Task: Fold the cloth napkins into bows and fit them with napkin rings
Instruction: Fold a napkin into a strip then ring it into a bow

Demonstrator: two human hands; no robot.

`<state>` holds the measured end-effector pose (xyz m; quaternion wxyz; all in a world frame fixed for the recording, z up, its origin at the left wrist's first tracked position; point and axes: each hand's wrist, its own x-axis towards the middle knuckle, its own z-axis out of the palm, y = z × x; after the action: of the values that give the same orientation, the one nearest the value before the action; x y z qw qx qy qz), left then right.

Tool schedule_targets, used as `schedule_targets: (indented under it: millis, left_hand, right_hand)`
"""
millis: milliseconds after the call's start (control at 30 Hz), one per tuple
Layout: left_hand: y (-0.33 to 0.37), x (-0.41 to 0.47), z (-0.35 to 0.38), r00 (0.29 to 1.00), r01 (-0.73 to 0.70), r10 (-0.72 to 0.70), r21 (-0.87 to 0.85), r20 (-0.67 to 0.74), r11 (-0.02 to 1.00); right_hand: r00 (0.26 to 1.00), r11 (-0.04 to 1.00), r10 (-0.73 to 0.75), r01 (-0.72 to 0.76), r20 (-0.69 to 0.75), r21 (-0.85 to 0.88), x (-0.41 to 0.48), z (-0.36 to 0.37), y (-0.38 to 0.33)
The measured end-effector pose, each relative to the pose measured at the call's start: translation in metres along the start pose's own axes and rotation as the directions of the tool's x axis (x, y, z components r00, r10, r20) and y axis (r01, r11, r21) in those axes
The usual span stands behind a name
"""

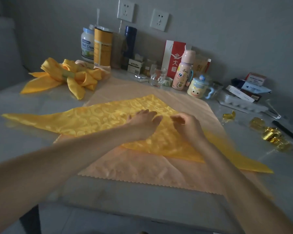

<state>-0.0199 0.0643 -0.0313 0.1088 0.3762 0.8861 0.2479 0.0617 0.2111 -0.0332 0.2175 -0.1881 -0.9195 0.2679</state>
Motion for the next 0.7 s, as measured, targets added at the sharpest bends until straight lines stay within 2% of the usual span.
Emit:
schedule_targets:
  millis: [67,100,200,300,367,467,533,600,700]
  left_hand:
    - [-0.027,0.023,-0.027,0.993,0.017,-0.011,0.054,-0.115,0.998]
    - [-0.04,0.035,-0.039,0.992,0.034,-0.02,0.114,-0.124,0.993]
    - [-0.069,0.065,-0.052,0.996,0.083,-0.076,0.261,-0.036,0.962]
    - [-0.081,0.092,-0.05,0.994,0.112,-0.102,0.305,-0.05,0.946]
    - [-0.082,0.106,-0.053,0.989,0.15,-0.141,0.288,-0.053,0.946]
    - [-0.08,0.129,-0.063,0.961,0.234,-0.257,0.189,0.105,0.954]
    - [-0.076,0.138,-0.067,0.939,0.253,-0.287,0.185,0.191,0.95]
    - [-0.07,0.141,-0.065,0.934,0.232,-0.274,0.195,0.228,0.953]
    - [-0.064,0.147,-0.055,0.968,0.173,-0.188,0.097,0.167,0.98]
  right_hand:
    - [0.998,0.998,0.057,-0.056,-0.032,0.023,0.017,-0.004,0.012]
    - [0.996,0.996,0.092,-0.092,-0.012,0.012,0.026,-0.004,0.017]
    - [0.979,0.978,0.185,-0.176,0.081,-0.113,0.049,0.001,0.031]
    - [0.971,0.943,0.215,-0.178,0.105,-0.281,0.07,0.007,0.038]
    - [0.954,0.928,0.261,-0.206,0.148,-0.311,0.084,0.007,0.037]
    - [0.9,0.915,0.371,-0.314,0.227,-0.252,0.106,0.0,0.034]
    - [0.88,0.917,0.388,-0.341,0.272,-0.206,0.112,-0.004,0.032]
    - [0.864,0.912,0.408,-0.371,0.295,-0.175,0.114,-0.004,0.033]
    - [0.872,0.91,0.414,-0.393,0.261,-0.129,0.12,0.003,0.037]
